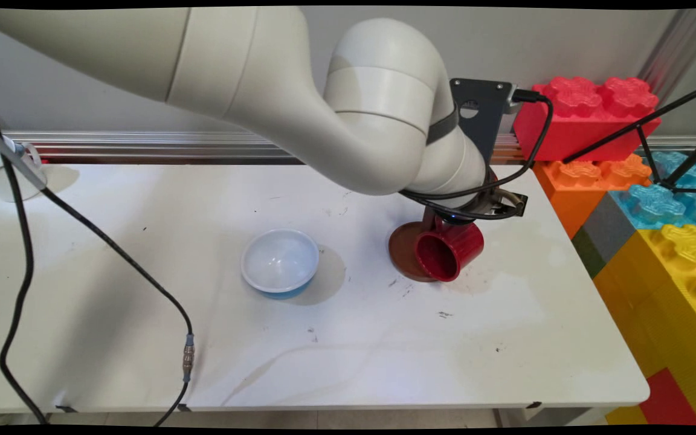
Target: Place the picked object on the table
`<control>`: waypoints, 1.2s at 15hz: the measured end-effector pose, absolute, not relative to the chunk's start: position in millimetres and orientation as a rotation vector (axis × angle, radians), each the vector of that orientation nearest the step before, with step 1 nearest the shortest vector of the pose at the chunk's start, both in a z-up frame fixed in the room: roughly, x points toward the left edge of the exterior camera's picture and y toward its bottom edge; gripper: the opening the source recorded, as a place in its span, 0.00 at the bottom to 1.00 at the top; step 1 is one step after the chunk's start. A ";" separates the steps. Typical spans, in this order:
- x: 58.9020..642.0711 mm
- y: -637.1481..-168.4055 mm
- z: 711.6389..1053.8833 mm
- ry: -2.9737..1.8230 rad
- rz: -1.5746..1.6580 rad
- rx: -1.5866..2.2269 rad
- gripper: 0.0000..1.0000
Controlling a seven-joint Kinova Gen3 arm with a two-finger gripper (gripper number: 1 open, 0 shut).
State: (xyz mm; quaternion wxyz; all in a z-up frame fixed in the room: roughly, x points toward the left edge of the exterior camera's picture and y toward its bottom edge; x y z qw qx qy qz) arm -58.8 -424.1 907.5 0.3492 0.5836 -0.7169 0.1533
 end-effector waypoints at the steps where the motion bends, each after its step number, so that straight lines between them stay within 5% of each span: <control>1: -57.9 -423.1 908.7 -1.859 0.395 1.503 0.00; 18: -57.4 -409.8 934.9 -1.918 0.376 1.290 0.00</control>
